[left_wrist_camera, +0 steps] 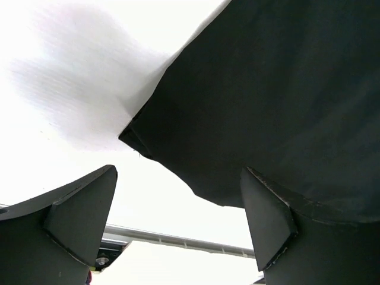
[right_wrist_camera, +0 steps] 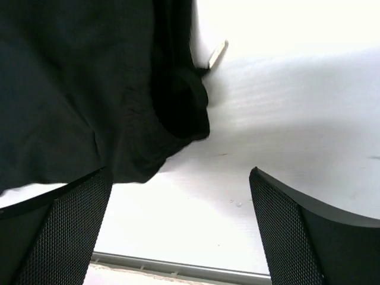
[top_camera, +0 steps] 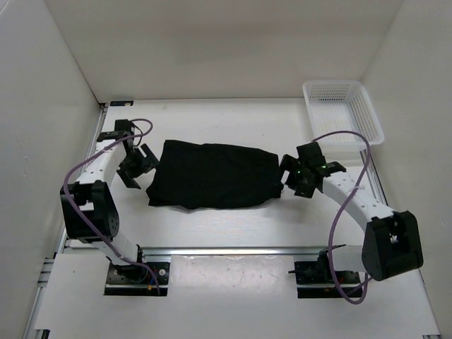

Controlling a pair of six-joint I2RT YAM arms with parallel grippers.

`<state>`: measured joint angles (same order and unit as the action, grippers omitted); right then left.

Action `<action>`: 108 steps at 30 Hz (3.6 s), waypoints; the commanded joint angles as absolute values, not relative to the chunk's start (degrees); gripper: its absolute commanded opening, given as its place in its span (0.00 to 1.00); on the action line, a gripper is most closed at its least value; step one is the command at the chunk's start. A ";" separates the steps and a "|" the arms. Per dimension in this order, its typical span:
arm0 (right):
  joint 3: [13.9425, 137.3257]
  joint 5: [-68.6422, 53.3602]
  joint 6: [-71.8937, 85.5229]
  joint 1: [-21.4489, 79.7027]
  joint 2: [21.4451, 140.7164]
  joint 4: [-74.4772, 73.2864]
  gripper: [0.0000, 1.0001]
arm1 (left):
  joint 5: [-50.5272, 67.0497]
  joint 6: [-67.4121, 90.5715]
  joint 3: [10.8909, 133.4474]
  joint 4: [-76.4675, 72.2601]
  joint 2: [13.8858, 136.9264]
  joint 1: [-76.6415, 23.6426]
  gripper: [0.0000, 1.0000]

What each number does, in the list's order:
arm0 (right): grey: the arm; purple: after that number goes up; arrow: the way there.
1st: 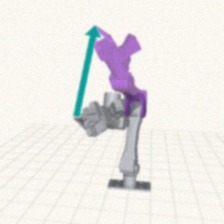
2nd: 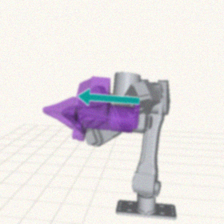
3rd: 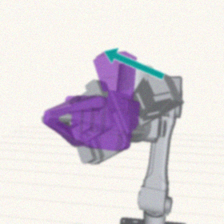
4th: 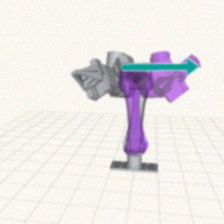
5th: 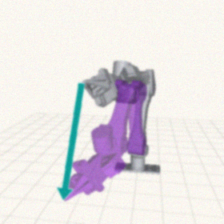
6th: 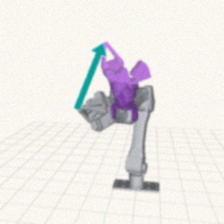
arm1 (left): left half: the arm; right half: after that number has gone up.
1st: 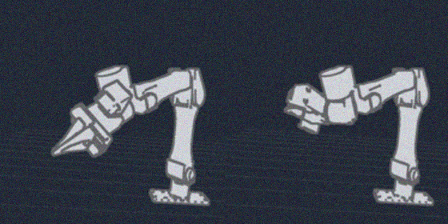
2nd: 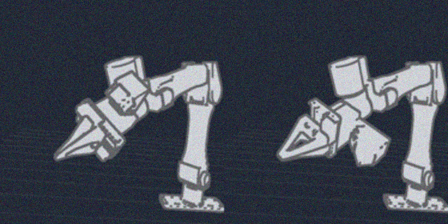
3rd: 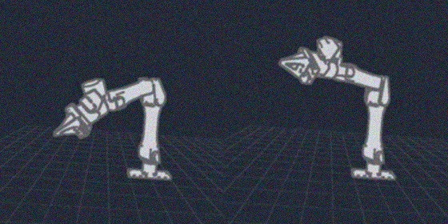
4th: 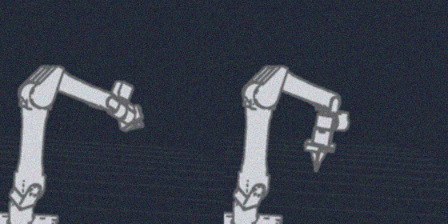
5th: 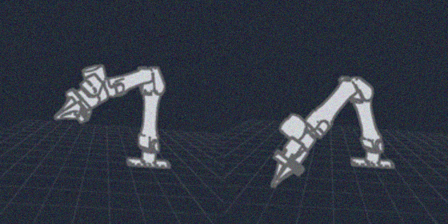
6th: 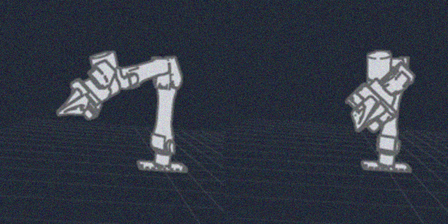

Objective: Fold and stack the shorts
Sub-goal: Fold the shorts

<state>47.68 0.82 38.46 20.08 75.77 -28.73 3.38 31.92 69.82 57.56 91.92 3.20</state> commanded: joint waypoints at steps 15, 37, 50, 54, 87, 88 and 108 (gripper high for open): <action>62.05 -9.23 26.81 14.77 98.16 -25.14 0.72 | 1.76 31.99 74.09 60.12 85.69 3.08 0.96; 63.72 10.80 27.60 19.95 98.64 -34.44 0.00 | 1.76 30.32 76.46 60.56 85.26 4.13 0.96; 73.91 24.70 21.71 20.48 86.67 -50.53 0.00 | 7.38 30.84 72.96 58.80 85.78 -0.61 0.90; 78.21 27.24 21.71 22.93 87.27 -52.65 0.00 | 7.38 31.46 71.46 55.99 89.54 -2.29 0.89; 113.02 28.13 24.43 42.45 110.47 -62.49 0.00 | 6.86 30.23 77.09 49.39 113.91 -11.60 0.10; 115.55 26.82 24.43 43.32 112.13 -62.49 0.00 | 6.86 30.23 77.08 49.39 113.91 -11.60 0.10; 103.60 -2.21 26.81 45.19 106.20 -28.05 0.95 | 4.58 29.54 78.75 54.40 110.15 -7.22 0.32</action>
<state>111.70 -0.75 26.96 47.31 117.30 -36.62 8.14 30.50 77.84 52.23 113.78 -10.02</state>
